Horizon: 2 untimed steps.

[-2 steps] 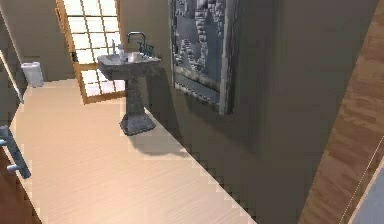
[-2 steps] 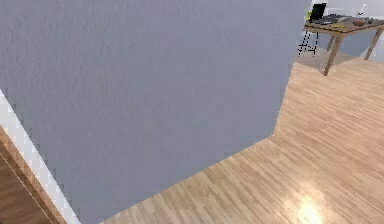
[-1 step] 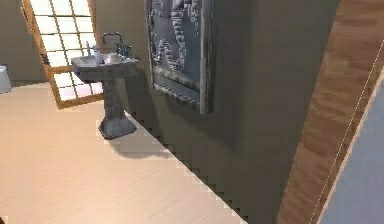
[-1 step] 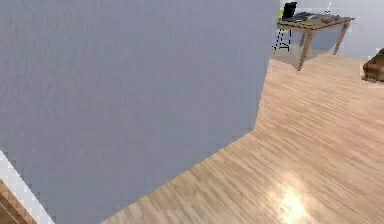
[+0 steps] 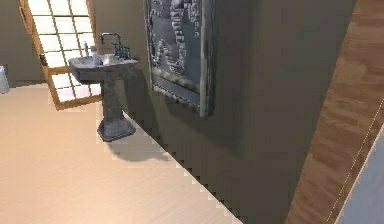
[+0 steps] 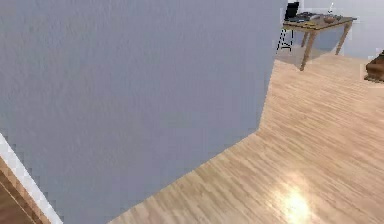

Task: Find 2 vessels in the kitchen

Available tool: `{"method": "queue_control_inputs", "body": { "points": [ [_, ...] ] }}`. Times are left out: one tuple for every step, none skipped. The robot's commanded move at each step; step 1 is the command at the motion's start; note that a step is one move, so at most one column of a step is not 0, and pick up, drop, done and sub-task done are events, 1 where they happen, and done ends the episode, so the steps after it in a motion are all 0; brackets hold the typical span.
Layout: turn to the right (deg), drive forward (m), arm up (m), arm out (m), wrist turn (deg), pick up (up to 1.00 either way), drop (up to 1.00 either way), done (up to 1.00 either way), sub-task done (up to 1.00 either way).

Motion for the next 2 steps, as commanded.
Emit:
{"method": "queue_control_inputs", "body": {
  "points": [
    [-36.0,0.00,0.00,0.00,0.0,0.00,0.00,0.00,0.00],
    [0.0,1.00,0.00,0.00,0.0,0.00,0.00,0.00,0.00]
  ]
}}
